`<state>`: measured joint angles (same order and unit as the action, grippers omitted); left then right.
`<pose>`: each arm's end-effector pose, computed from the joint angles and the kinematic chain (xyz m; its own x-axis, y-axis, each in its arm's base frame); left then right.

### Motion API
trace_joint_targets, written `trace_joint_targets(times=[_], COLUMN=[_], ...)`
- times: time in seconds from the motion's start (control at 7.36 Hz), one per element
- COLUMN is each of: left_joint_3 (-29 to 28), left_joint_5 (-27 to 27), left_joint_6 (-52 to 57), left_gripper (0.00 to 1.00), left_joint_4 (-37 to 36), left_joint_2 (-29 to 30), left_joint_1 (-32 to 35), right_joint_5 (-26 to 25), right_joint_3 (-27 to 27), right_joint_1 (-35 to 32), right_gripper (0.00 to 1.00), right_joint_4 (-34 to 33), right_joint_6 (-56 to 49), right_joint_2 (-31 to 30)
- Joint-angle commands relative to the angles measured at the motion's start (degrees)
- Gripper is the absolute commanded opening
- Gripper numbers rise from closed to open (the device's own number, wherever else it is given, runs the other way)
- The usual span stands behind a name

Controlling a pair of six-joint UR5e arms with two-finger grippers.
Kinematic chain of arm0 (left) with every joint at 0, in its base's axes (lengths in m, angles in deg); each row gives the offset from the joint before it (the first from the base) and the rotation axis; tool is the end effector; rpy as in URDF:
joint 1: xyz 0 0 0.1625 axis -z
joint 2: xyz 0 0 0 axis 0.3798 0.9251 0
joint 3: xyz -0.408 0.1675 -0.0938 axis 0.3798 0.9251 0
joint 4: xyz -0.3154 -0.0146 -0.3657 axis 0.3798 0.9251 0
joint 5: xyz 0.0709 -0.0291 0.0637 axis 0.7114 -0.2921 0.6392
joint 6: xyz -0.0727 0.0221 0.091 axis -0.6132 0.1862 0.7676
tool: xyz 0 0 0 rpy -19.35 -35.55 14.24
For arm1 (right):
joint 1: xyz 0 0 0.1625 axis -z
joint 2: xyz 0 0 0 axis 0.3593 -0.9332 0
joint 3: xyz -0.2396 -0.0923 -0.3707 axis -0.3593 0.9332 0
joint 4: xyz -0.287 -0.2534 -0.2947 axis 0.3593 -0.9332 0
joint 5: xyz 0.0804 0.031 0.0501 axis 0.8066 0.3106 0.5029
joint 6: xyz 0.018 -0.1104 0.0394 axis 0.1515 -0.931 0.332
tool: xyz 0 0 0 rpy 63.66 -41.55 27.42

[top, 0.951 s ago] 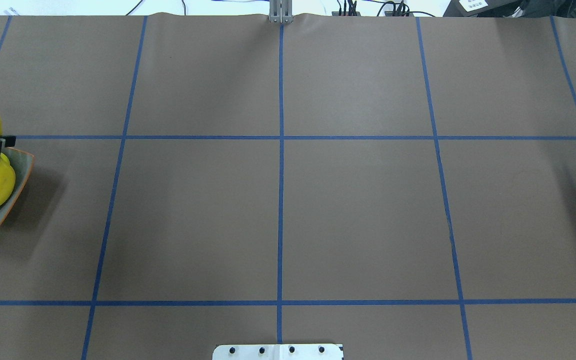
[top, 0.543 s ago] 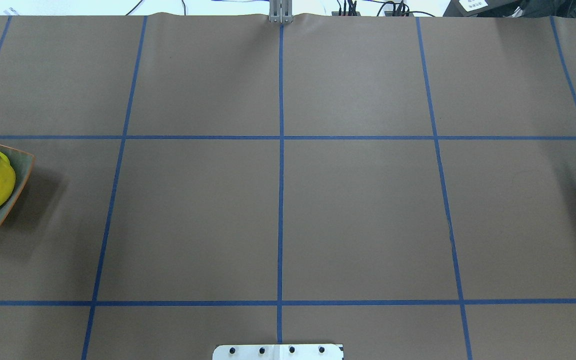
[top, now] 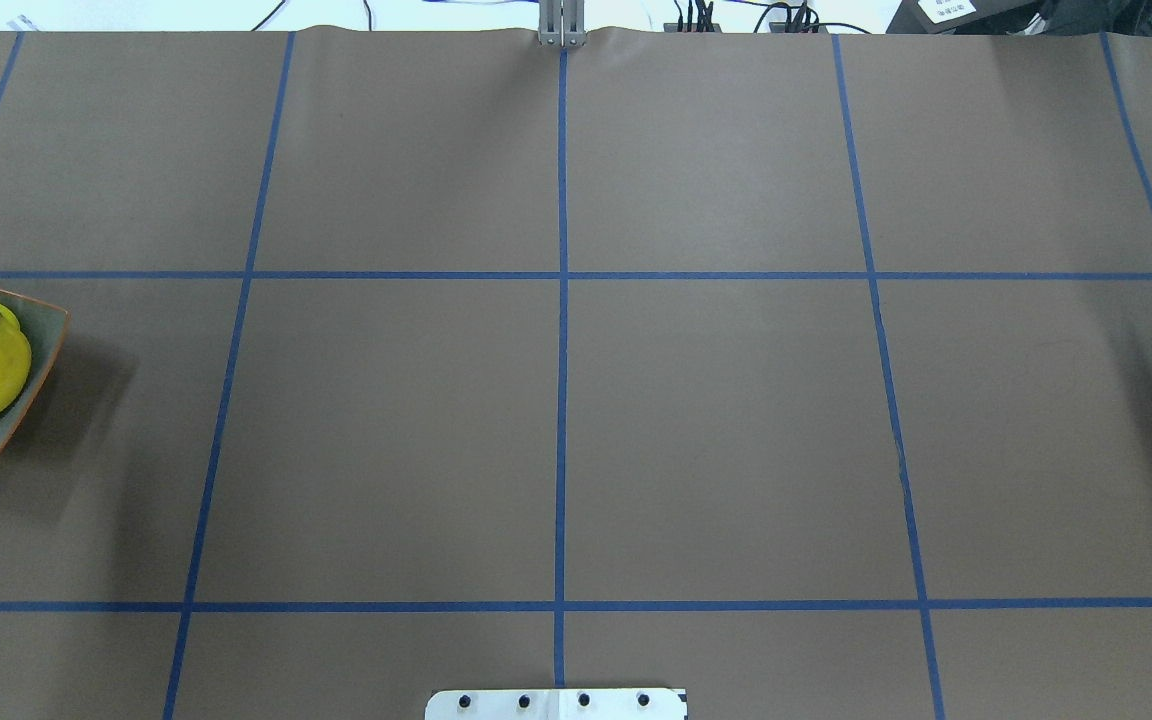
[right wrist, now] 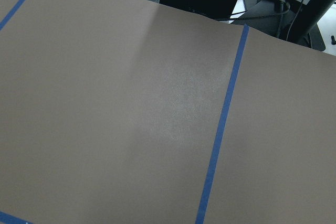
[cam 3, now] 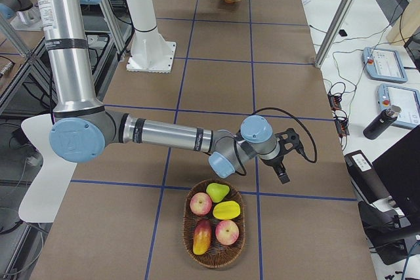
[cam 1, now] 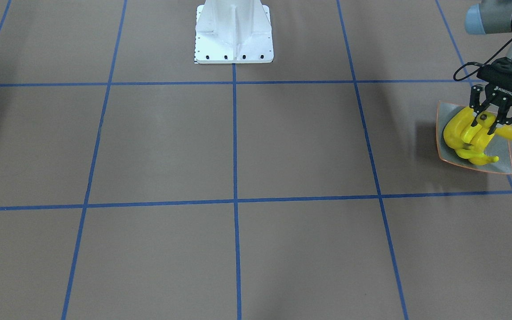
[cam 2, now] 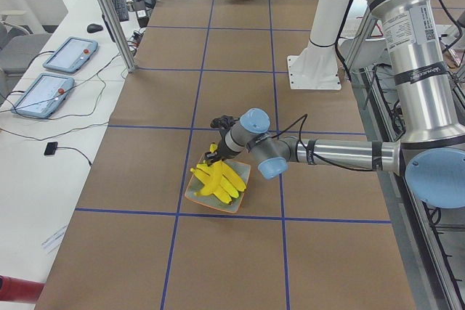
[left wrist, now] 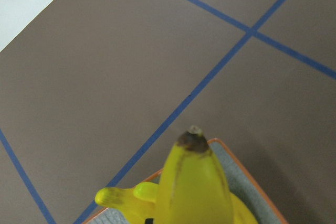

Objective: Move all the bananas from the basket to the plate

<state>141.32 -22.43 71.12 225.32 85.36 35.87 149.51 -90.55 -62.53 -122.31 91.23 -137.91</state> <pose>0.1740 -0.4603 0.6270 0.6009 0.7974 -0.0560 -0.4355 0.3853 0.8136 -0.0114 -0.6581 0.6814 0.7496 -0.2848 0.5974 -0.0952 0.8469 0.5231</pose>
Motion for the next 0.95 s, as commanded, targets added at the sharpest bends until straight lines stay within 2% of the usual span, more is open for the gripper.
trace_joint_targets(times=[0.0, 0.41, 0.81], left_joint_3=[-5.02, -4.97, -4.61], left_joint_5=[-0.21, -0.38, -0.38], left_joint_6=[0.2, -0.67, -2.25], left_gripper=[0.89, 0.98, 0.99], left_joint_4=[6.32, 7.41, 7.41], left_joint_2=[-0.05, 0.21, 1.79], left_joint_1=[-0.1, -0.1, -0.01], right_joint_5=[-0.09, -0.09, 0.0], right_joint_3=[0.03, 0.03, 0.03], right_joint_1=[0.0, 0.0, 0.0], right_gripper=[1.0, 1.0, 1.0], right_joint_4=[0.02, 0.02, 0.02], right_joint_6=[0.2, 0.29, 0.29], right_joint_2=[0.18, 0.27, 0.18])
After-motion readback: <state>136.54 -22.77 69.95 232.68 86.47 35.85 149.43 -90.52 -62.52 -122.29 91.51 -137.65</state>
